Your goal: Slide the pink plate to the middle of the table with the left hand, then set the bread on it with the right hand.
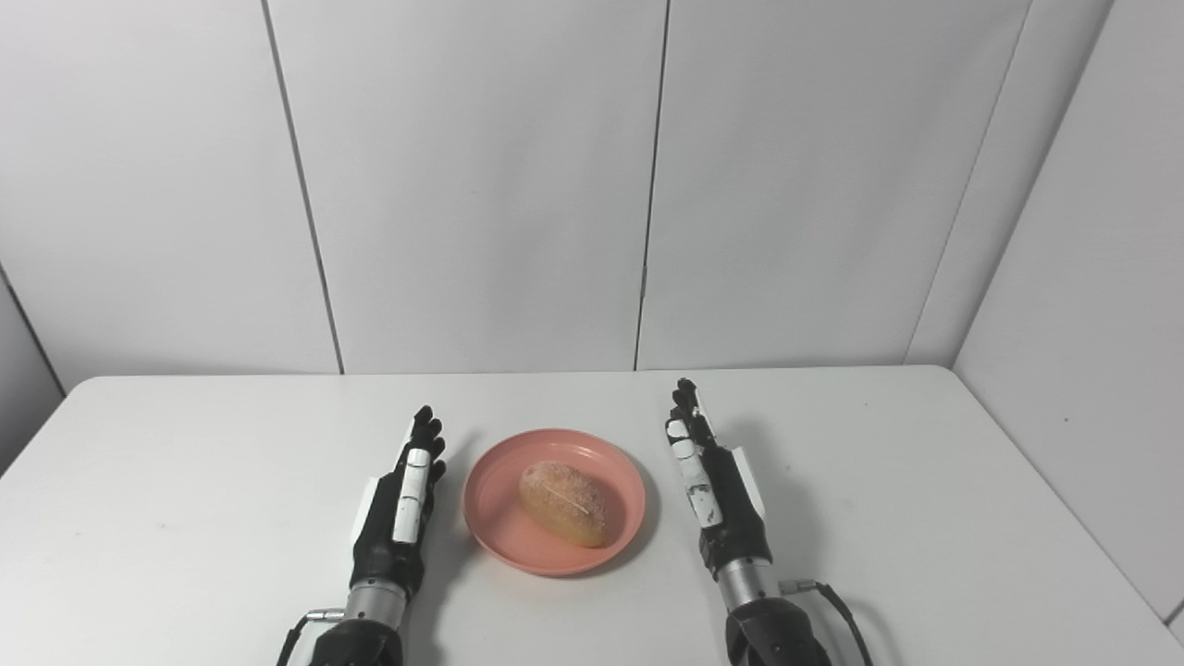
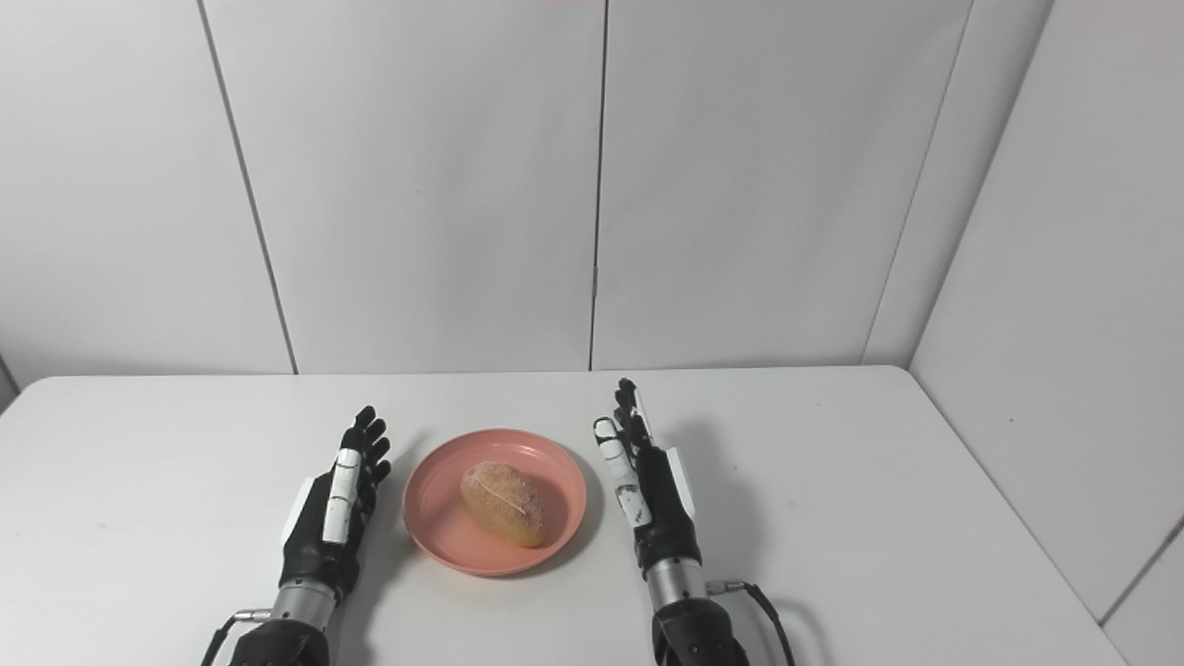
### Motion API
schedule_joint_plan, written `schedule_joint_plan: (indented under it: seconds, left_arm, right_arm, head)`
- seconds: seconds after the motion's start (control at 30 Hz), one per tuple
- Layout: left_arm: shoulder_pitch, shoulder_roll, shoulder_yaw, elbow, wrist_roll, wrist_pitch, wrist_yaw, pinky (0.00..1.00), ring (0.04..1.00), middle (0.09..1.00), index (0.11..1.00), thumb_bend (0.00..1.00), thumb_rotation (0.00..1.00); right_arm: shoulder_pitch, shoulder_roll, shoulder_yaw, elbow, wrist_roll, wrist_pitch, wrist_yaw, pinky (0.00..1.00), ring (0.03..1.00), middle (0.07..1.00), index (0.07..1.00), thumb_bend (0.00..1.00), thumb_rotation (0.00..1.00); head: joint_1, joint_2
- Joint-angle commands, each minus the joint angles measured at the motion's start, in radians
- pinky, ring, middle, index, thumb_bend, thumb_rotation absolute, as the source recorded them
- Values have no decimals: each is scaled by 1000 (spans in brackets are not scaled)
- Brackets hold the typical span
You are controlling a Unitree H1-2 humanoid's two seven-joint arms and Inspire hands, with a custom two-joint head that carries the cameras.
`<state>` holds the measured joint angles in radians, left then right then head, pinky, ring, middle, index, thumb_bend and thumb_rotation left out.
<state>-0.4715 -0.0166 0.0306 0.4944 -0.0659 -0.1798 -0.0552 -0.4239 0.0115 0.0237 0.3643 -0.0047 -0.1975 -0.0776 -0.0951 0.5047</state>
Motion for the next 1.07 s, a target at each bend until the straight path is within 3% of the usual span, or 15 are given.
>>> schedule_joint_plan:
  seconds: [0.0, 0.67, 1.03]
  left_arm:
    - [-22, -11, -5, -28, 4, -8, 9, 1000, 1000, 1000, 1000, 767, 1000]
    - [-30, -11, -27, -21, 19, -20, 21, 1000, 1000, 1000, 1000, 745, 1000]
    - [-29, -5, -35, -19, 15, -17, 10, 1000, 1000, 1000, 1000, 767, 1000]
  right_arm:
    - [-18, -9, -4, -45, 0, 8, 14, 1000, 1000, 1000, 1000, 584, 971]
    - [-2, -35, -7, 3, 15, -8, 69, 1000, 1000, 1000, 1000, 602, 951]
    - [-11, -34, -17, 27, 26, -16, 90, 1000, 1000, 1000, 1000, 604, 945]
  head:
    - [30, -1]
    - [94, -18]
    - [68, -25]
